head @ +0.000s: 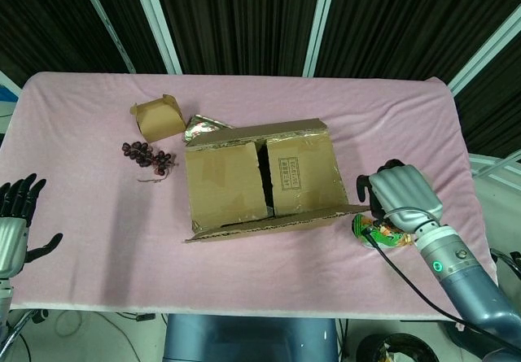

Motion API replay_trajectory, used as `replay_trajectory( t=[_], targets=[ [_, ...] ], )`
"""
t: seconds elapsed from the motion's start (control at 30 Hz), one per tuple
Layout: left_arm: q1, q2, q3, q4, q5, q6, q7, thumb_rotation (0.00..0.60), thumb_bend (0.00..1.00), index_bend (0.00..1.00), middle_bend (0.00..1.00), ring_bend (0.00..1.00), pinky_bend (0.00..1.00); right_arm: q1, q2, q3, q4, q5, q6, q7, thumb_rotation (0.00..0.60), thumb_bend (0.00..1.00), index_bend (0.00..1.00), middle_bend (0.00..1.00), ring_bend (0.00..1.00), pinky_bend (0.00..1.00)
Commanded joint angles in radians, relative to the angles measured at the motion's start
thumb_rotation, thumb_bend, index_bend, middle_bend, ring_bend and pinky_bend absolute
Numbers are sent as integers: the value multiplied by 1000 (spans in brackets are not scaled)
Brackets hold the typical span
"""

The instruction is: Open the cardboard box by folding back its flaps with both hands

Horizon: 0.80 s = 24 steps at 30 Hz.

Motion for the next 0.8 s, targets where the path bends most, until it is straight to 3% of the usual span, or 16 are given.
replay_trajectory(
  t=[0.03, 0.27, 0.57, 0.67, 0.8],
  targets=[
    [0, 0, 0, 0, 0, 0, 1, 600, 157, 0, 0, 0, 0, -35, 18, -6, 0, -44, 9, 38, 600, 1000, 546, 643, 449, 276],
    [0, -2, 1, 0, 0, 0, 6, 600, 158, 0, 0, 0, 0, -82, 41, 6, 0, -138, -3, 130, 600, 942, 530, 638, 447, 276],
    [2, -1, 1, 1, 7, 5, 6, 600, 157, 0, 0, 0, 0, -153, 51, 4, 0, -294, -4, 226, 600, 755, 477, 583, 394, 276],
    [2, -1, 1, 2, 9, 7, 6, 600, 157, 0, 0, 0, 0, -187, 38, -1, 0, -343, 46, 236, 600, 660, 392, 494, 308, 266],
    [2, -2, 0, 4, 11, 10, 8, 600, 157, 0, 0, 0, 0, -234, 10, -14, 0, -371, 137, 216, 600, 396, 177, 271, 146, 243]
  ],
)
